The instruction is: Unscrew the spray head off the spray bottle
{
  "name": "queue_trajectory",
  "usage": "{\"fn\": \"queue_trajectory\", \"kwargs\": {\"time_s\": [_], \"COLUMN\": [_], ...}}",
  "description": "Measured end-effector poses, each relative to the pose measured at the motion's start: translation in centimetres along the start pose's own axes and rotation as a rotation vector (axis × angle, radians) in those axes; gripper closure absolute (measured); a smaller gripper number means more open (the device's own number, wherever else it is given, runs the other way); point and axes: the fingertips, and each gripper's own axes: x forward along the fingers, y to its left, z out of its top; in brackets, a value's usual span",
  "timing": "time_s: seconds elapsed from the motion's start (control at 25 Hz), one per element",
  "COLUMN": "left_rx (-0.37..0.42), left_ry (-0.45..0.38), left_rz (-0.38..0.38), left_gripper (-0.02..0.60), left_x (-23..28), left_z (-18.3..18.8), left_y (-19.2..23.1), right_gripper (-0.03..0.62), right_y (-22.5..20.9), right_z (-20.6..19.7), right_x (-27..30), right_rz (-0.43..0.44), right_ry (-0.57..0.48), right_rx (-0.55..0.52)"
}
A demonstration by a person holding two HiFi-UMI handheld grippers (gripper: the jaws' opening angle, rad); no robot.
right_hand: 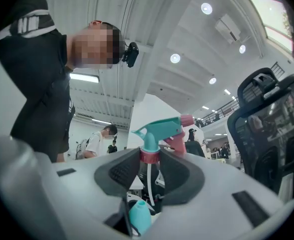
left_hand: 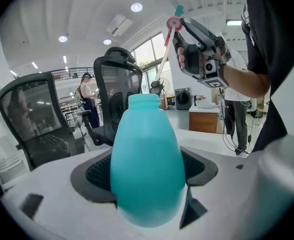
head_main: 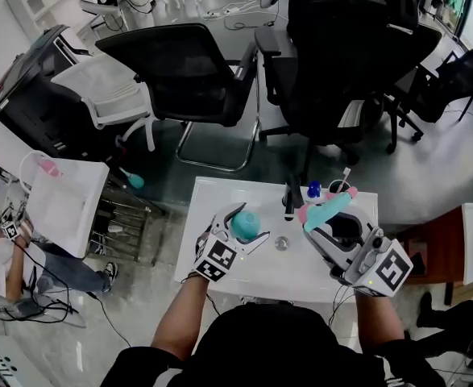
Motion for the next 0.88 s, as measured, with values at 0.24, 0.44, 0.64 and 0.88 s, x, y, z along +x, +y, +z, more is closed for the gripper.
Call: {"fn": "queue_trajectory", "kwargs": {"time_s": [0.24, 0.44, 0.64, 0.88], "left_rx": [-0.039, -0.031, -0.026, -0.089], "left_ry": [0.001, -0.036, -0.095, -0.145], "left_rz": [0.091, 0.183, 0.242, 0.274], "left_gripper": [0.186, 0.187, 0.186, 0.186], "left_x": [-0.8, -1.8, -2.8, -3.5], "left_z": [-0.2, 1.8, 4.6, 6.3], "left_y": [2.1, 3.8, 4.9, 5.8], "right_gripper": [0.465, 0.465, 0.465, 0.464], "right_y": [-1.7, -2.7, -4.0, -5.3], "right_z": [0.6, -0.6, -1.1, -2.7], "right_x": [-0.5, -1.1, -1.6, -3.1], "right_rz": [-0.085, -0.149, -0.229, -0.324], "right_ry": [-0.006, 0.050, 0.062, 0.113], "right_rx": [-0.061, -0.058, -0.077, -0.044]}}
